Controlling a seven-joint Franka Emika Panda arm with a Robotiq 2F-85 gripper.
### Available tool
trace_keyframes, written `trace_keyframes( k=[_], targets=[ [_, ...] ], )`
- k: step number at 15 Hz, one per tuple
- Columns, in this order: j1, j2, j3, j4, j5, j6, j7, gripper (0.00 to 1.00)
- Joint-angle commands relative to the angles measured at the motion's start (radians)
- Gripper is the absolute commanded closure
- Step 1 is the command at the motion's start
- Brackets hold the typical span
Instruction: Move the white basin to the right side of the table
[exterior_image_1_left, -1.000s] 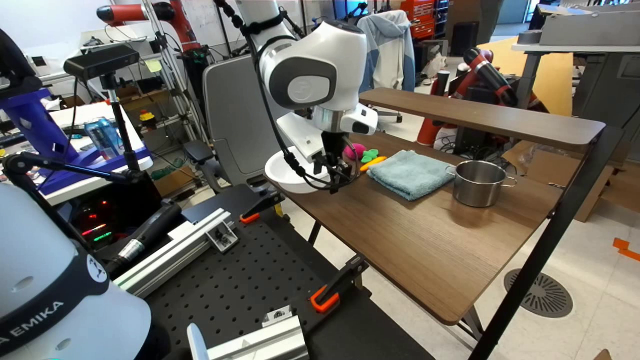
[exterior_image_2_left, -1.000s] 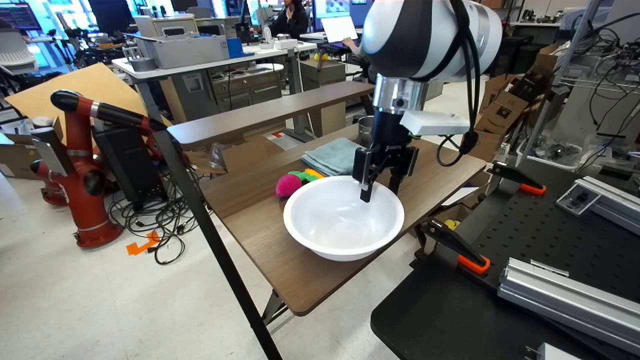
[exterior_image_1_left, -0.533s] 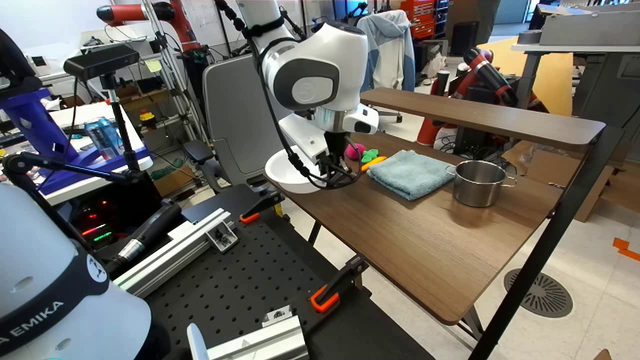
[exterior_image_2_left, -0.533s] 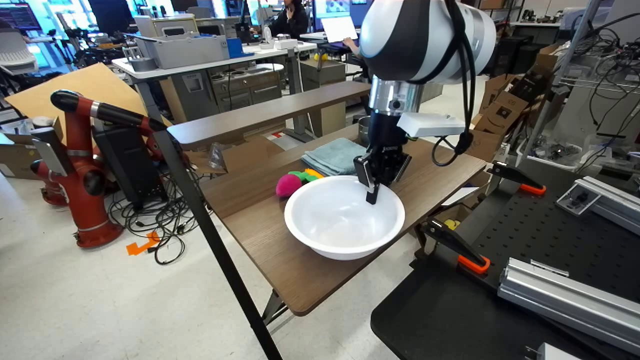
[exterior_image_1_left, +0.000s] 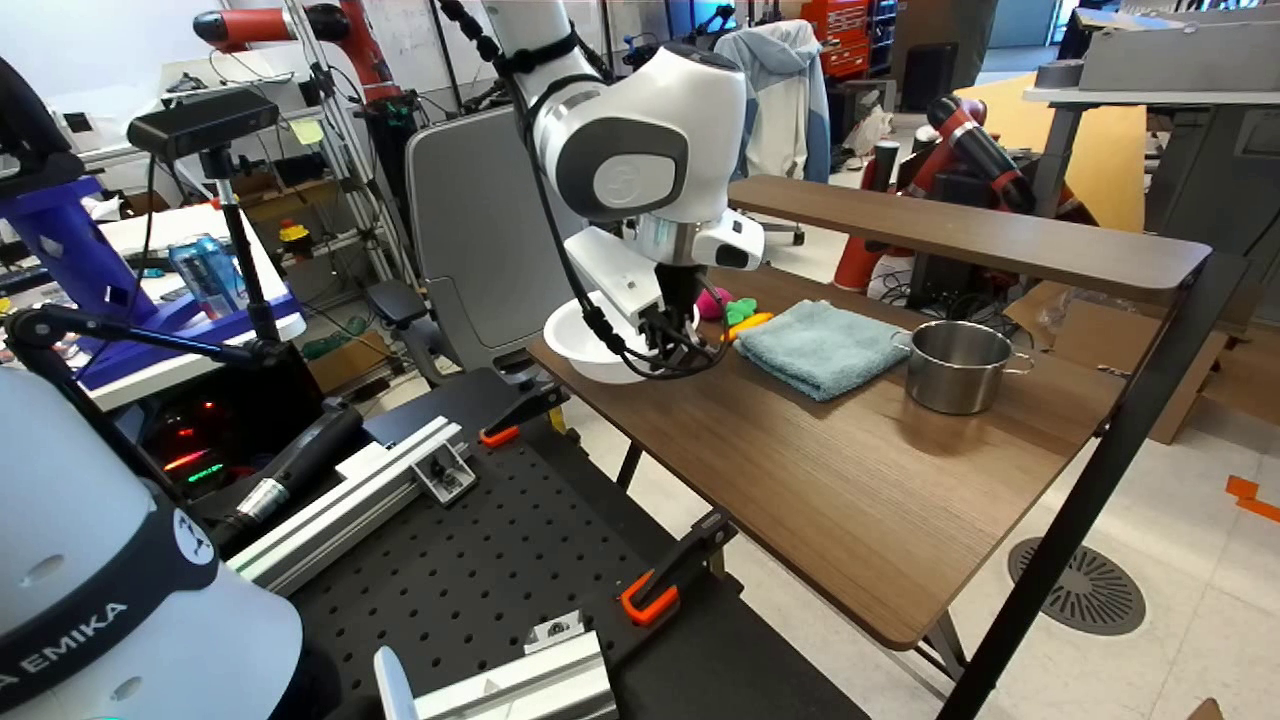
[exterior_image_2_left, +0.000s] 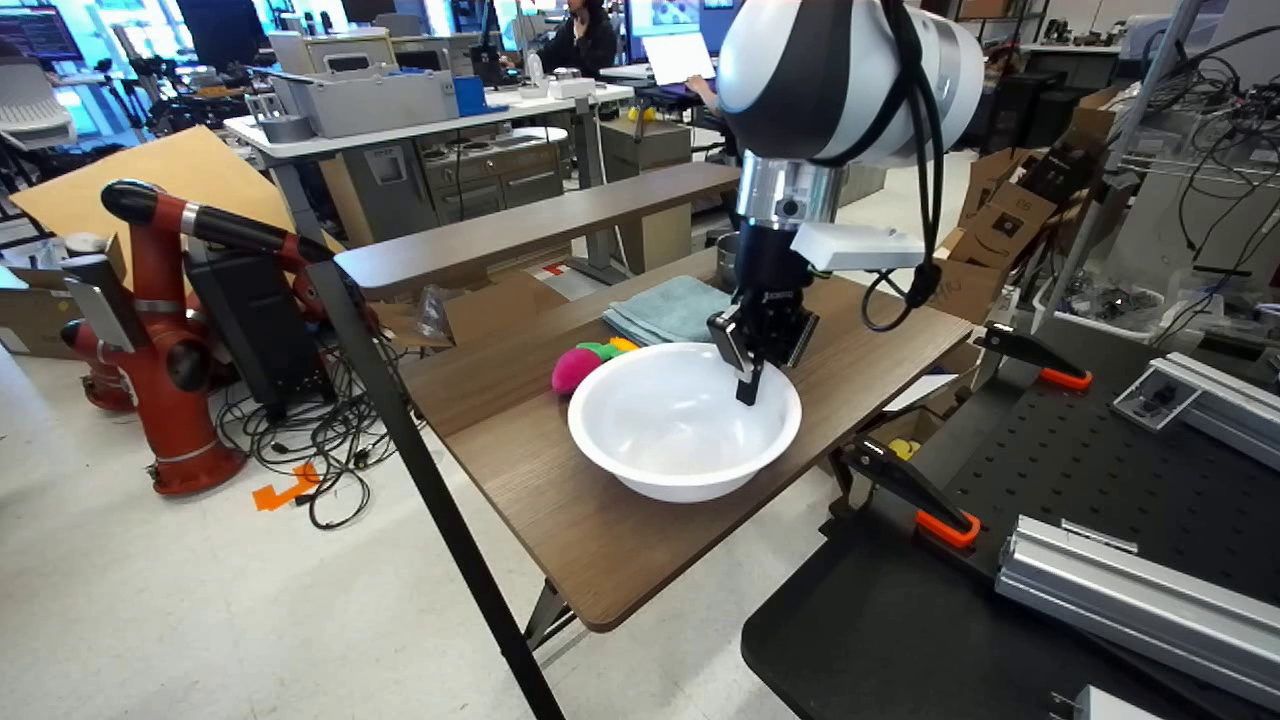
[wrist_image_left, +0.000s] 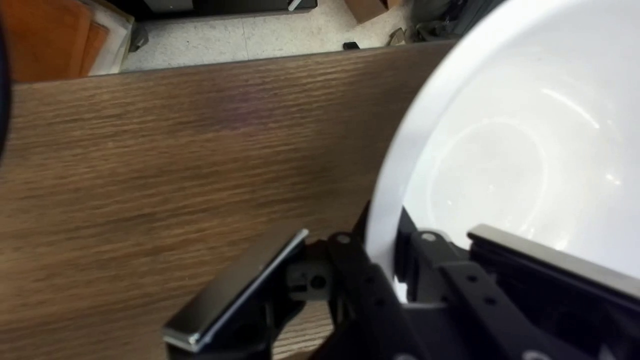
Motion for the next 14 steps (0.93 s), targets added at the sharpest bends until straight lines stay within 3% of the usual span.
trace_keyframes(
  k=[1,9,14],
  targets=[
    [-0.033,0.017,0.023,0.025,-0.023,-0.031,-0.006,0.98],
    [-0.125,-0.065,0.086,-0.022,0.022,-0.086,-0.125,0.98],
    [-0.167,-0.140,0.070,-0.074,0.041,-0.079,-0.178,0.98]
  ],
)
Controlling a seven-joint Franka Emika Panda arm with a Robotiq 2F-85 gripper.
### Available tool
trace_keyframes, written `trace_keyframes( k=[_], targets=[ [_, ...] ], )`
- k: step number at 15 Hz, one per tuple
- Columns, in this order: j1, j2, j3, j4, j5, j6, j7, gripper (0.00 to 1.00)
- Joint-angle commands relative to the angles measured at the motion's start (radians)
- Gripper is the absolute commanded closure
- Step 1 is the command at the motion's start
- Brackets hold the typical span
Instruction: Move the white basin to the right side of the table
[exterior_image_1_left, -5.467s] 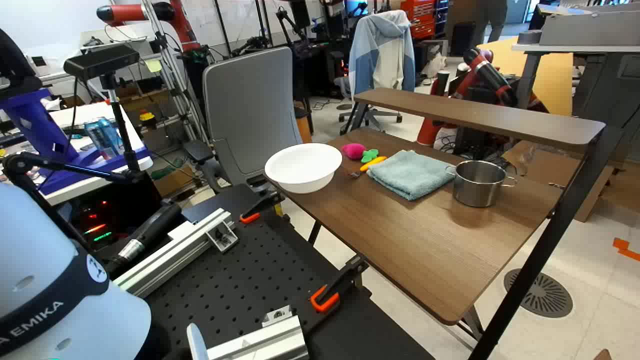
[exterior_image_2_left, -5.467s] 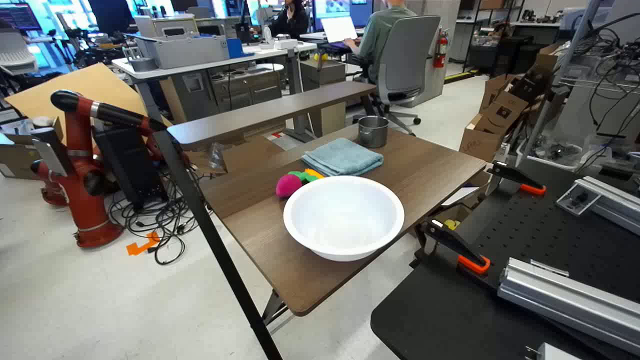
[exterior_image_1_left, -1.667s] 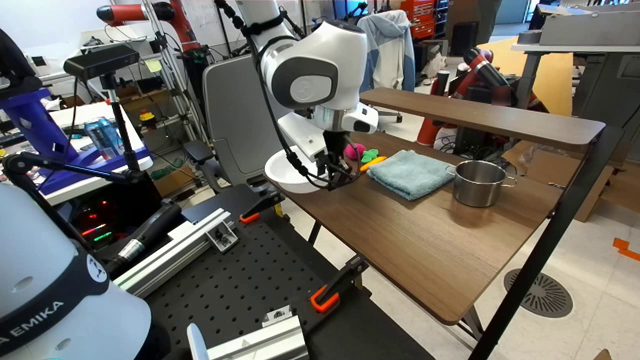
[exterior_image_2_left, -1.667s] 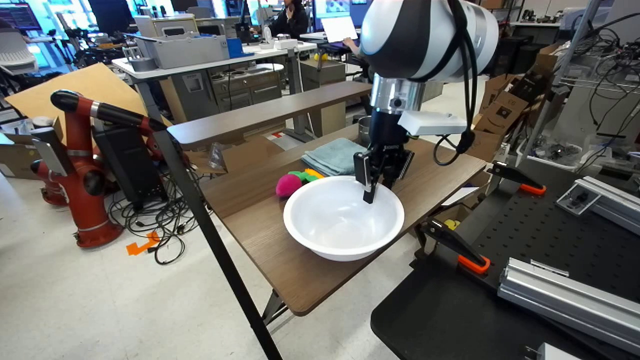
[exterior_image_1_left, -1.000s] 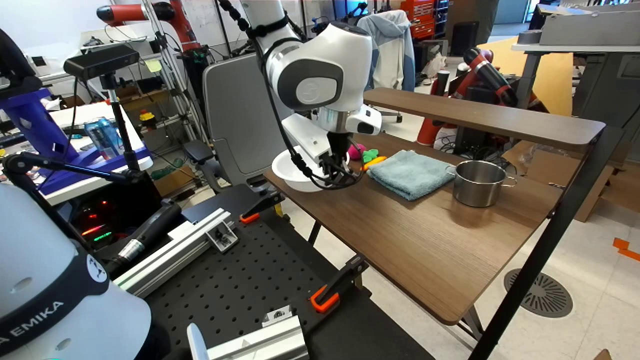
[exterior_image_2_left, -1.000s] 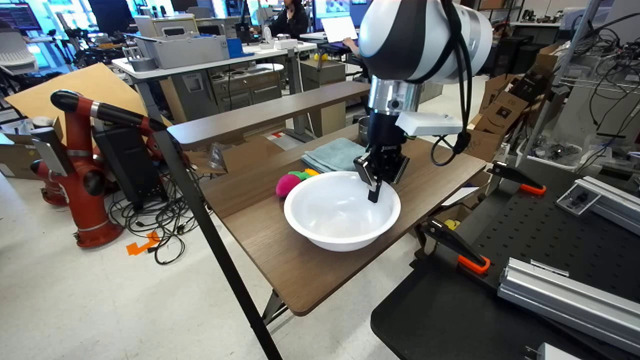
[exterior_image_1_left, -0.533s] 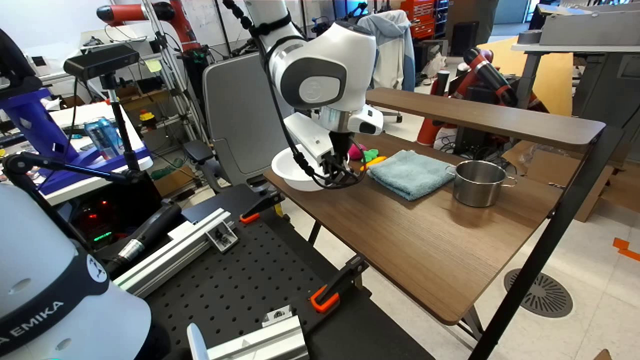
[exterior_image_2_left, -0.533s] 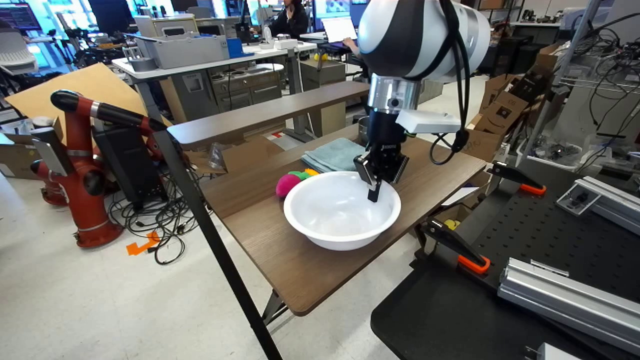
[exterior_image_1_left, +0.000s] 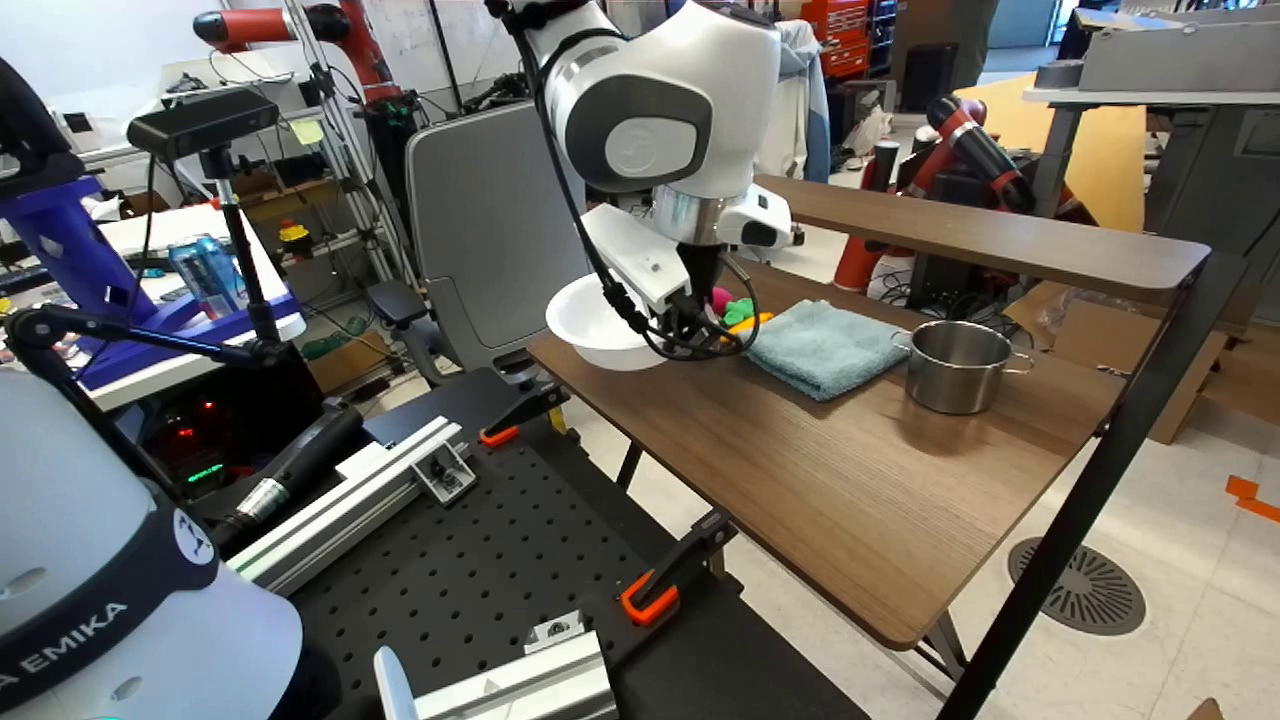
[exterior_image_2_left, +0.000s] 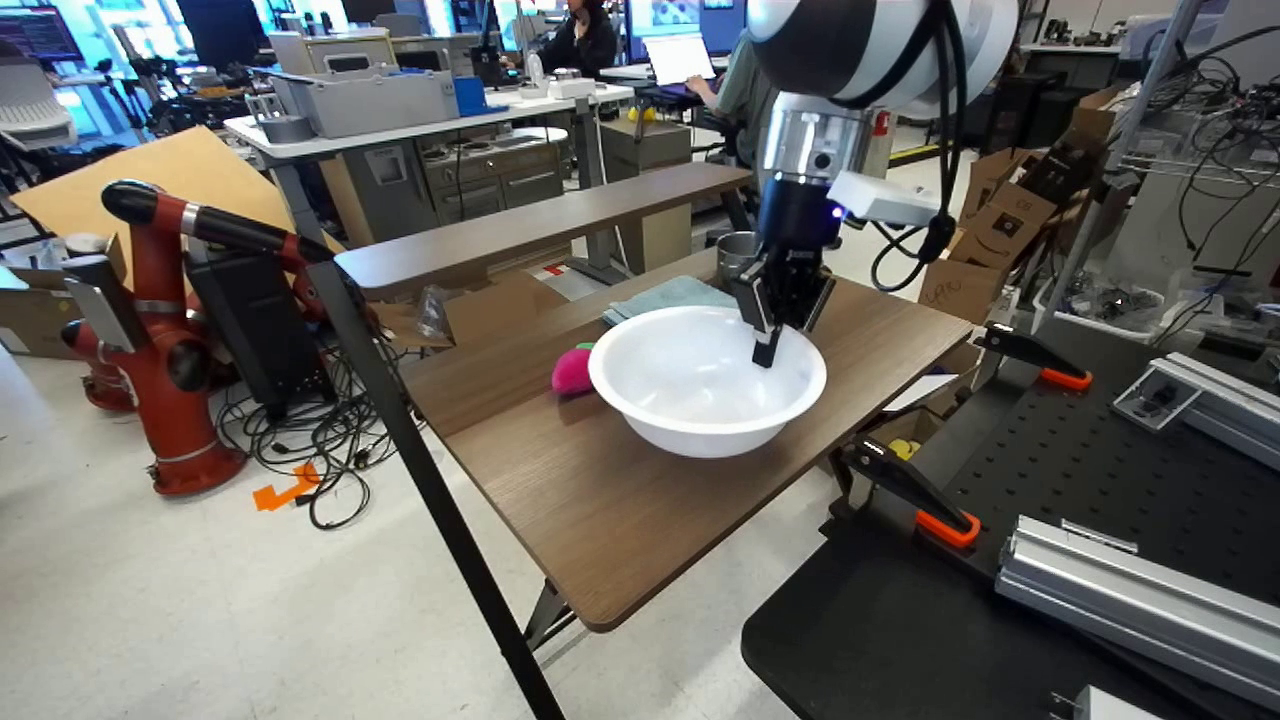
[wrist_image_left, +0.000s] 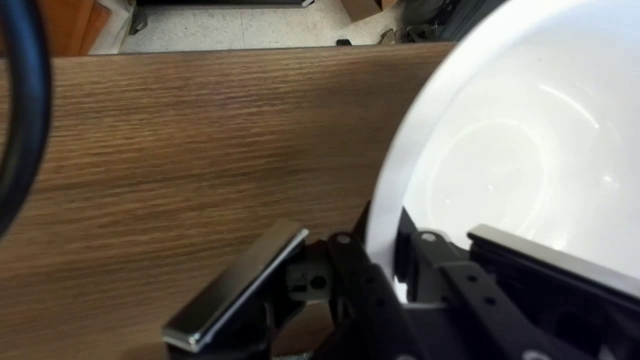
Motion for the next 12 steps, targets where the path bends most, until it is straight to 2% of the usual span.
trace_keyframes(
  k=[1,6,12],
  targets=[
    [-0.045,-0.068,0.005,-0.052,0.034,-0.017,-0.059,0.98],
    [-0.129,-0.106,-0.025,-0.053,0.090,-0.044,-0.157,0.98],
    [-0.193,-0.088,-0.119,-0.011,0.086,-0.091,-0.234,0.98]
  ],
)
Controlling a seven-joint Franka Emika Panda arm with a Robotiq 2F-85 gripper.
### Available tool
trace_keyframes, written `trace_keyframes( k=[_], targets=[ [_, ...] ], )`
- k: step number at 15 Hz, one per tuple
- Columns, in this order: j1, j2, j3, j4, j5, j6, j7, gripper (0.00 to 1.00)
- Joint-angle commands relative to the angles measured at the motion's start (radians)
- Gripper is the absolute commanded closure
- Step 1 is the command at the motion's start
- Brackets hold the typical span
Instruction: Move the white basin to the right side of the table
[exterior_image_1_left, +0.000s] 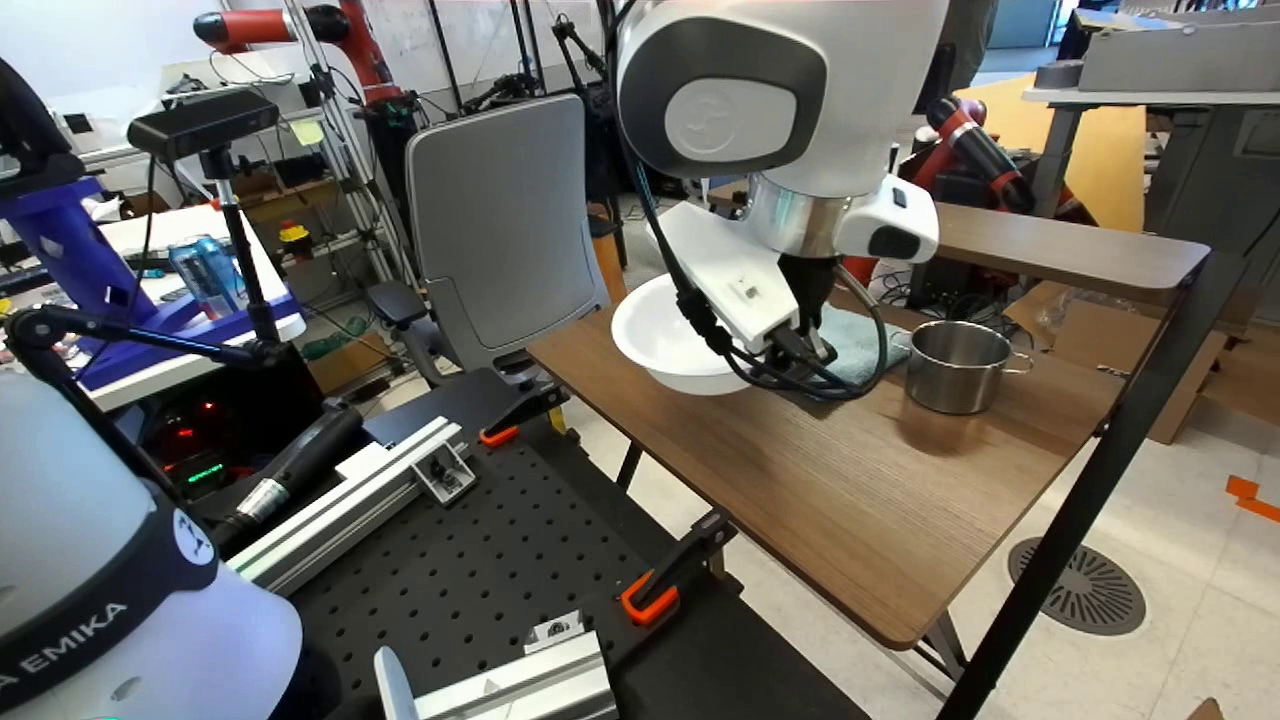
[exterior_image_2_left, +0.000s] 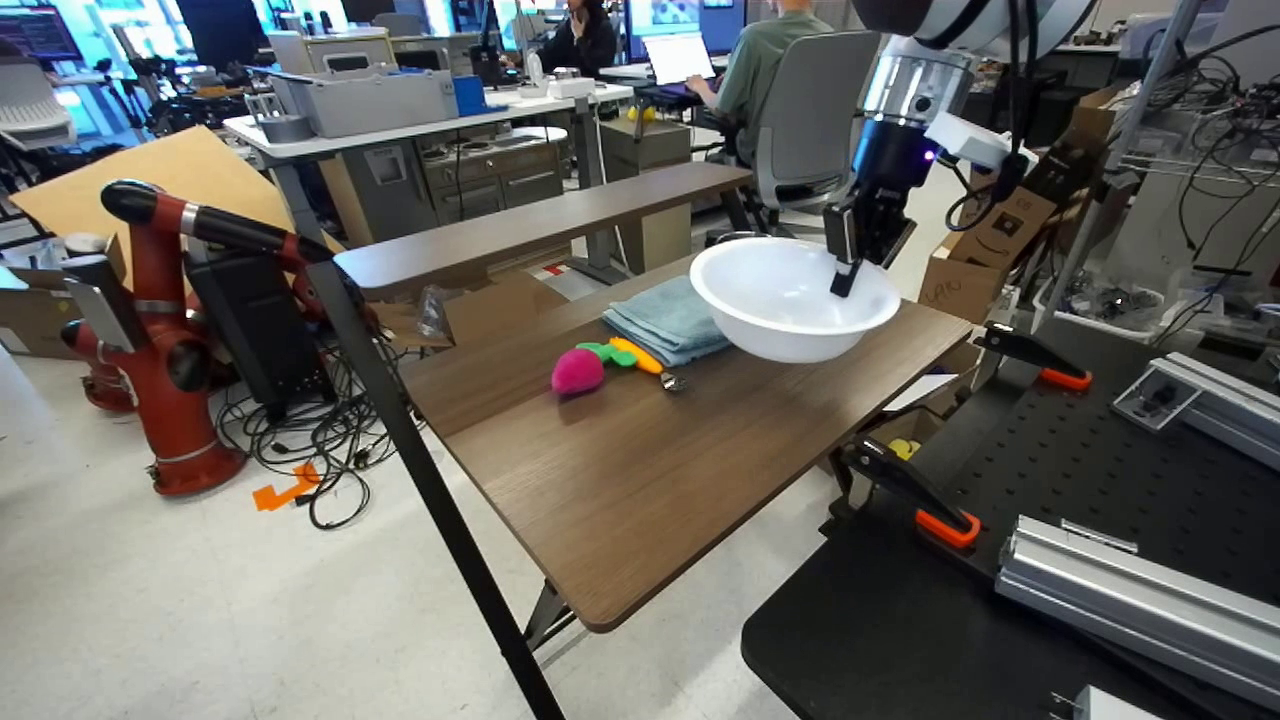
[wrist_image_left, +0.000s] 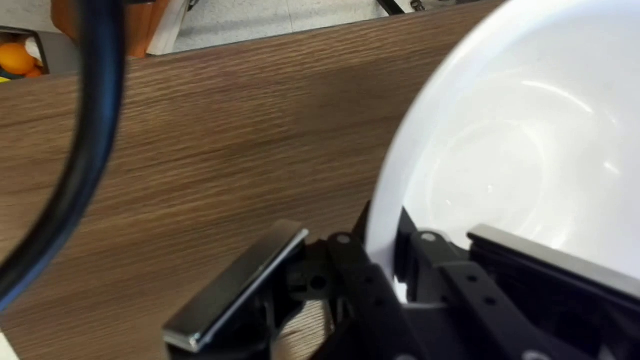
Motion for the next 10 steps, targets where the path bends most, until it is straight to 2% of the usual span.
trace_keyframes(
  k=[1,5,10],
  targets=[
    [-0.021,0.006,-0.042,0.025,0.016,-0.049,-0.048,0.98],
    [-0.058,0.055,-0.092,0.071,0.020,-0.054,-0.061,0.98],
    [-0.118,0.179,-0.108,0.191,0.010,-0.081,-0.052,0.98]
  ],
)
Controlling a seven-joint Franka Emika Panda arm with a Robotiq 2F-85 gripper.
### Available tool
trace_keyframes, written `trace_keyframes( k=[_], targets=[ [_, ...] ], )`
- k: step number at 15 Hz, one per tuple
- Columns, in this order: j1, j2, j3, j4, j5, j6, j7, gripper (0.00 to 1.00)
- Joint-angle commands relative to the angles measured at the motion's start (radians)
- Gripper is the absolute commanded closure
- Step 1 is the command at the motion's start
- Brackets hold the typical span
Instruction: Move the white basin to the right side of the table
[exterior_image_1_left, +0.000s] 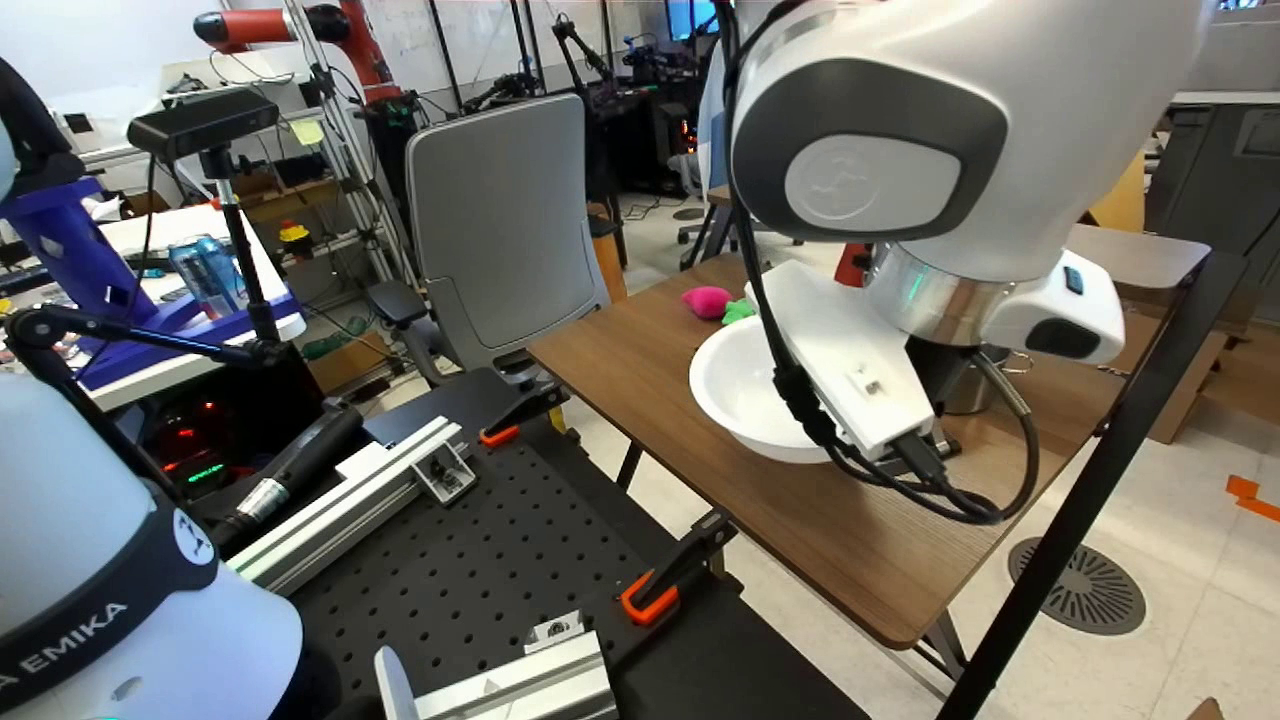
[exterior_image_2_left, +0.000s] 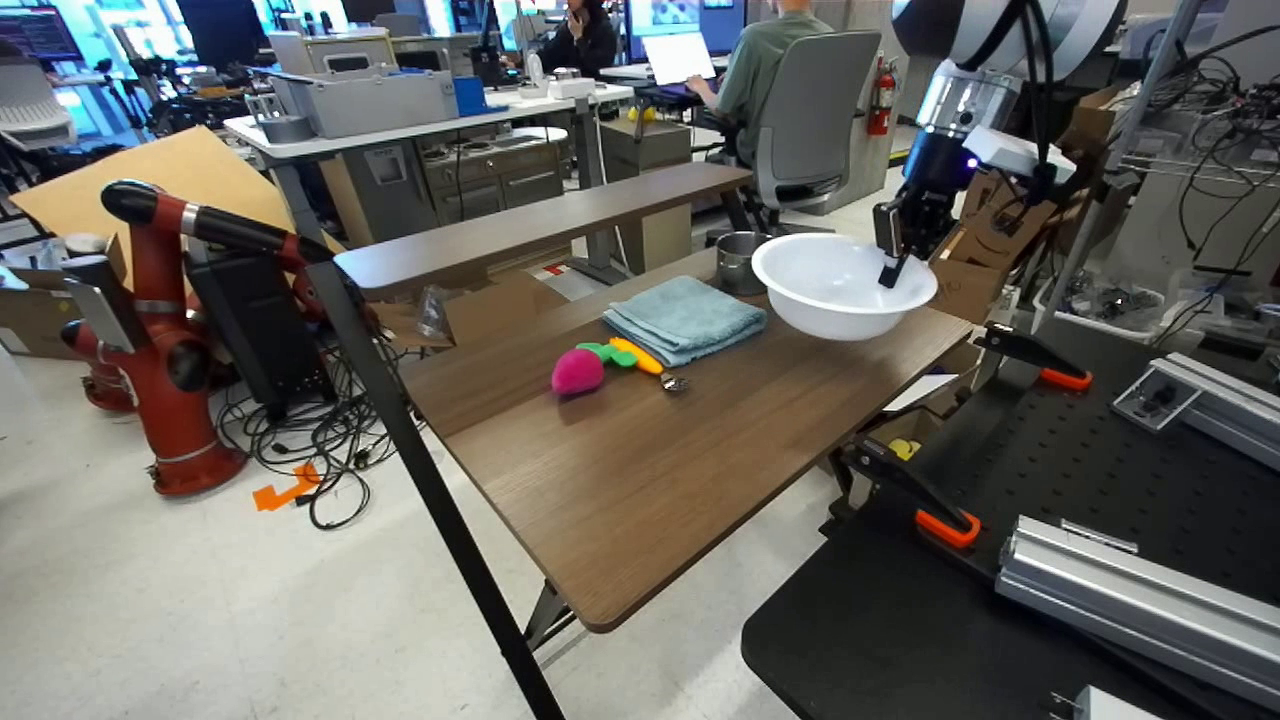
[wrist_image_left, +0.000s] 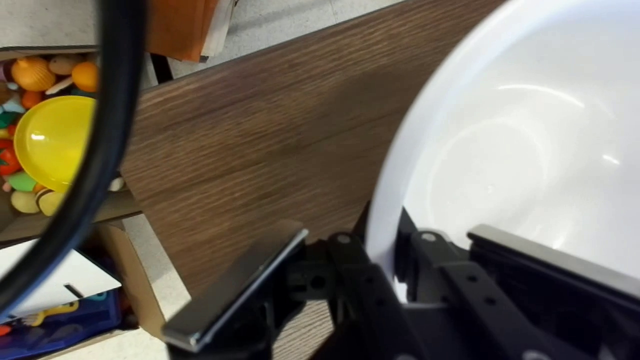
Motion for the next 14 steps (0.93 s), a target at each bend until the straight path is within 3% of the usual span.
trace_keyframes(
  k=[1,10,11,12,14],
  targets=[
    [-0.041,0.098,0.007,0.108,0.011,-0.052,-0.012,0.98],
    [-0.104,0.189,0.007,0.202,0.012,-0.089,0.018,0.98],
    [-0.104,0.191,0.004,0.208,0.013,-0.099,0.030,0.68],
    [-0.105,0.193,0.004,0.211,0.013,-0.103,0.034,0.67],
    [-0.108,0.192,0.005,0.214,0.015,-0.105,0.043,0.54]
  ],
)
